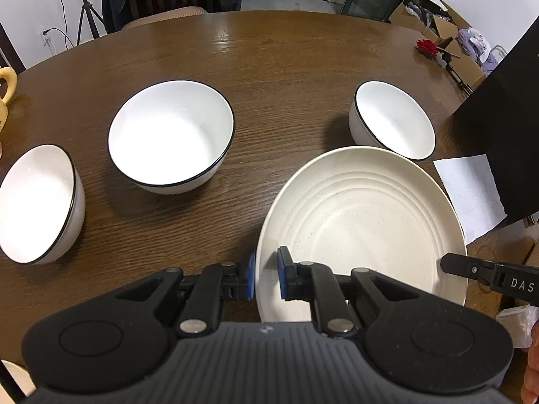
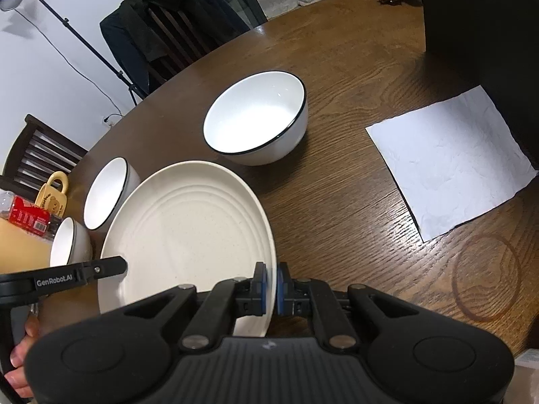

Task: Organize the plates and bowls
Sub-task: 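Lift the cream plate with the left tool while the right tool lifts alongside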

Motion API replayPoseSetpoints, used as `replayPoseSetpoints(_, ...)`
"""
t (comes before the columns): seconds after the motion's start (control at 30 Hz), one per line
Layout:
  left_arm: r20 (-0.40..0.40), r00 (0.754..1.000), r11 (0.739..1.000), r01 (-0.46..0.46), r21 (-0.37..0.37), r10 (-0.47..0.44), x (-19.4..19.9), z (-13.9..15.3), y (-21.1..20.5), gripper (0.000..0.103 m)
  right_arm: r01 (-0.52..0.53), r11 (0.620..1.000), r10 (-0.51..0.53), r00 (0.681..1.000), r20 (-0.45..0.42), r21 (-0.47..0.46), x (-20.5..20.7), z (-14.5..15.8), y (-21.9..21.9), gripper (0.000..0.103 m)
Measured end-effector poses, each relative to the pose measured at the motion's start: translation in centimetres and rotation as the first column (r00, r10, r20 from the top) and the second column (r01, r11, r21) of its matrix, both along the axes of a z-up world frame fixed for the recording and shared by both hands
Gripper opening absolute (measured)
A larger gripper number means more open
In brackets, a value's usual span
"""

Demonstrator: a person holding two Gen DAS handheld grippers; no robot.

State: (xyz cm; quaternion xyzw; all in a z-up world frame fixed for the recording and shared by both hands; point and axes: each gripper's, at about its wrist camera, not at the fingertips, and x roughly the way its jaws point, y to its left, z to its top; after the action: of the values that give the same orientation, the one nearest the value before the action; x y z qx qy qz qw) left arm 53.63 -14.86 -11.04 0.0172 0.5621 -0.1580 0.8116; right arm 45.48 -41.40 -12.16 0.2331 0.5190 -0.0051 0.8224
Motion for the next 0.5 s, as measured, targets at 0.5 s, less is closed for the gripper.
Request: replayPoseSetpoints(0.5, 0.026, 1.0, 1.0, -0.007, -0.002, 0.007, -2.0, 1.6, 0.8, 0.014, -0.011, 1.0, 0.011, 1.0, 0.019, -0.009, -1.8, 1.5, 0.9, 0.006)
